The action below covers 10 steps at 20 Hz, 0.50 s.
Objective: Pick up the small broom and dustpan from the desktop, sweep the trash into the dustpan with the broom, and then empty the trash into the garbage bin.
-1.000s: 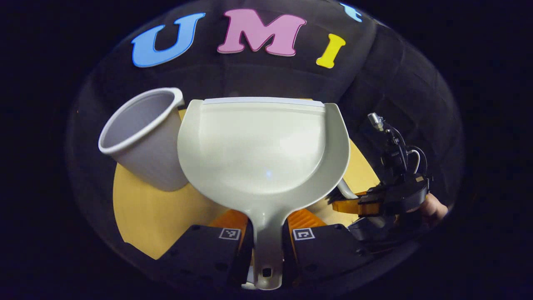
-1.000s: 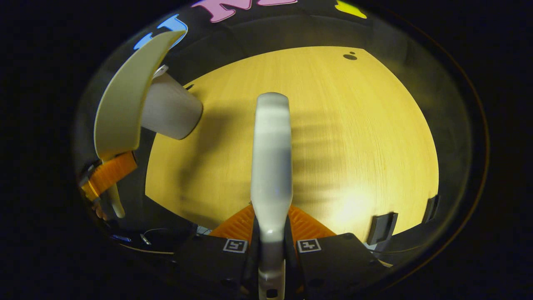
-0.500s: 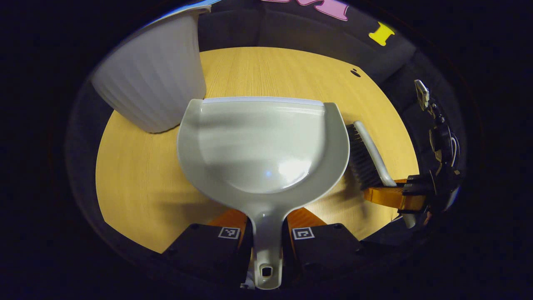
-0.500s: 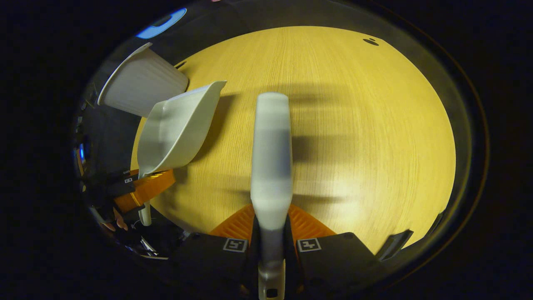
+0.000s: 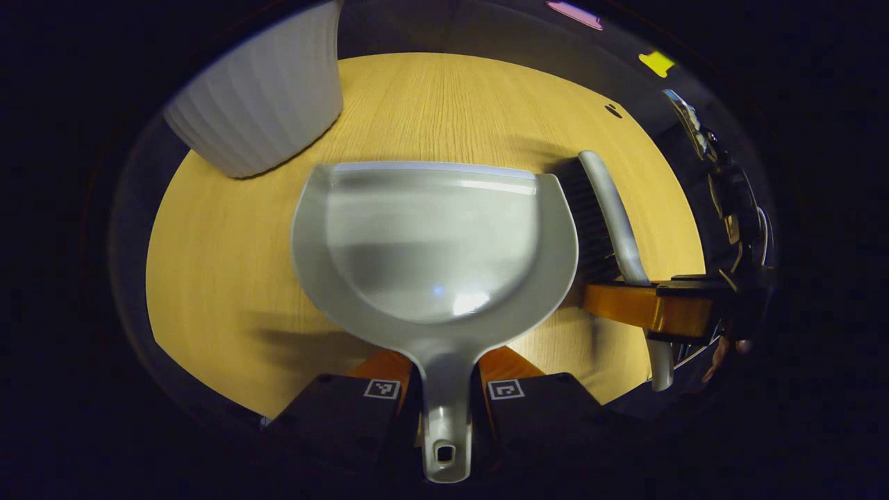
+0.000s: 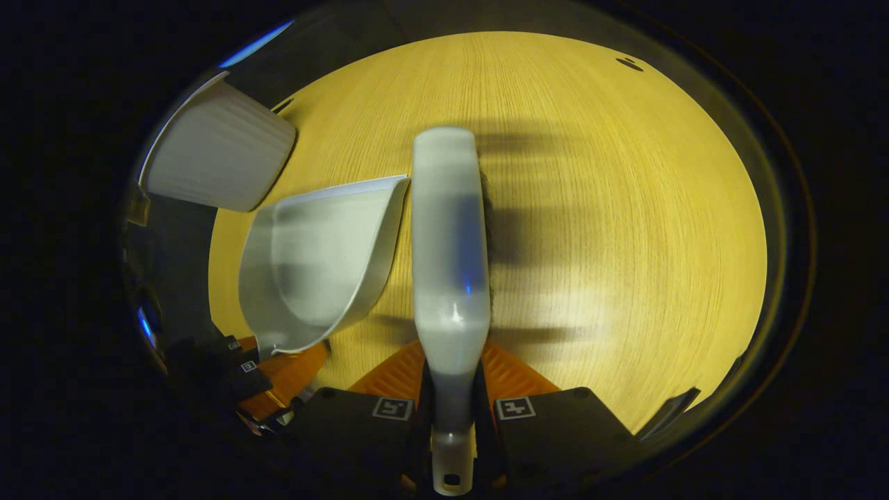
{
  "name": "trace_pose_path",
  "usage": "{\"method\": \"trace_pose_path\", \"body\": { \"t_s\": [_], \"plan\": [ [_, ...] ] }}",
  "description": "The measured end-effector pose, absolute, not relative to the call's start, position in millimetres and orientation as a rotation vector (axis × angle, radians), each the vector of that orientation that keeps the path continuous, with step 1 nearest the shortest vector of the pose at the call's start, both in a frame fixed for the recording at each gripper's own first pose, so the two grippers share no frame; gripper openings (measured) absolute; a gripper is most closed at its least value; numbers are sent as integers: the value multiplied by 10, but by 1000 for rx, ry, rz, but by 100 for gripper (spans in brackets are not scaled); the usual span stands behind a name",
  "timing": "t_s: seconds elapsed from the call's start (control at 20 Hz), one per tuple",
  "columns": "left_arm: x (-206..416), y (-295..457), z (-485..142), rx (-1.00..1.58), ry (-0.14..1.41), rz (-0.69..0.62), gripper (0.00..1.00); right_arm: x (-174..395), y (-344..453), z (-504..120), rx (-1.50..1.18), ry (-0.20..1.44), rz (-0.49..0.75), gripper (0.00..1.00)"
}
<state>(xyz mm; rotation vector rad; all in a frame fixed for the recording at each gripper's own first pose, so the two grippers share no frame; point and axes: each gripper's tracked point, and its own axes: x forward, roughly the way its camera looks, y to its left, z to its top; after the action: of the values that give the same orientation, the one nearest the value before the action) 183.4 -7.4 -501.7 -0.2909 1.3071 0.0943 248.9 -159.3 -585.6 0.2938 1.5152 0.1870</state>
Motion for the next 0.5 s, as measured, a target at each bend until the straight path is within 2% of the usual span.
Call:
{"method": "trace_pose_path", "body": {
  "t_s": [0.15,0.25,0.35,0.4,0.5],
  "plan": [
    [1806,-72,-5028,-291,1341,102,31,2540,-1604,-5834,304,1521,164,30],
    [1826,-168,-4988,-324,1340,57,32,2534,-1637,-5794,310,1516,164,33],
    [1767,-222,-4942,-332,1373,31,63,2517,-1688,-5704,327,1506,174,43],
    [1725,-211,-4938,-315,1389,24,88,2485,-1711,-5611,339,1491,180,62],
    [1683,-164,-4823,-277,1360,22,87,2497,-1819,-5397,336,1428,164,99]
  ]
}}
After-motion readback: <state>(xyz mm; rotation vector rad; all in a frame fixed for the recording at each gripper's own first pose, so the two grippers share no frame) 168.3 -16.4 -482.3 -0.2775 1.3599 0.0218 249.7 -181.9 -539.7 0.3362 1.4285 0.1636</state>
